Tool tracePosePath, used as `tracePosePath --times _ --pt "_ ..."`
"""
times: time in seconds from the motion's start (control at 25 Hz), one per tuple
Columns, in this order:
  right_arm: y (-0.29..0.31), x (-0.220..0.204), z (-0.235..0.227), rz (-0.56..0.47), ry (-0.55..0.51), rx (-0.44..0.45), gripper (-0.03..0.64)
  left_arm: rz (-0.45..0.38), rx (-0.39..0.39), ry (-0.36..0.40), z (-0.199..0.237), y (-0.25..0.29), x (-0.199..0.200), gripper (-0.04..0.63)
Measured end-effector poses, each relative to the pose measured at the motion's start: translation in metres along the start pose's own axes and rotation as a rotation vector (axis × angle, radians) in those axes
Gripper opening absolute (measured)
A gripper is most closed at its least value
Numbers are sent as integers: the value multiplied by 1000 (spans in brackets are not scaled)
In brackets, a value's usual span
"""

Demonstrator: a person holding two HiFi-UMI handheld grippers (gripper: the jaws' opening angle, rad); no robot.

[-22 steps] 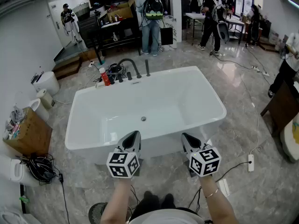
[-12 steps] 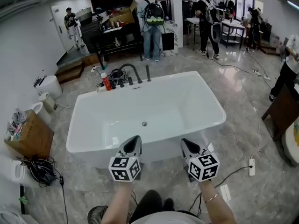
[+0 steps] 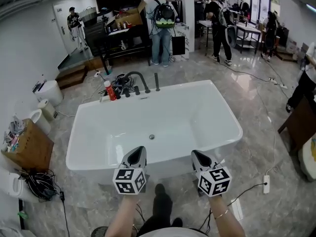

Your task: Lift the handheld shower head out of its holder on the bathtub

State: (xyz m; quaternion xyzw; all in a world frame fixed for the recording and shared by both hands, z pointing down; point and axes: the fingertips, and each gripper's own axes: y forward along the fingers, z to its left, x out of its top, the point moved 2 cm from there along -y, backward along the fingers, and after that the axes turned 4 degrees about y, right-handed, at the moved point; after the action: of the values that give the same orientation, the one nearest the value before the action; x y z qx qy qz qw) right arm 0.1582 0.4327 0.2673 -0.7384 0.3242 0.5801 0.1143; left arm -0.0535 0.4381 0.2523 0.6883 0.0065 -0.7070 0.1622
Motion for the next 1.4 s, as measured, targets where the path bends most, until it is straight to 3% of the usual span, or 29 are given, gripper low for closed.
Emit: tracePosePath --times 0.52,0.72,1.04,1.4 --pt "304 60 -60 53 34 -35 8 58 -68 -40 184 259 27 66" --pt "393 73 -83 68 52 -58 8 78 -79 -53 243 339 29 86" --pt "486 81 -134 98 61 -103 8 112 -77 -62 298 437 23 109" --pt "582 72 -203 140 64 -82 8 141 -73 -53 322 551 1 123"
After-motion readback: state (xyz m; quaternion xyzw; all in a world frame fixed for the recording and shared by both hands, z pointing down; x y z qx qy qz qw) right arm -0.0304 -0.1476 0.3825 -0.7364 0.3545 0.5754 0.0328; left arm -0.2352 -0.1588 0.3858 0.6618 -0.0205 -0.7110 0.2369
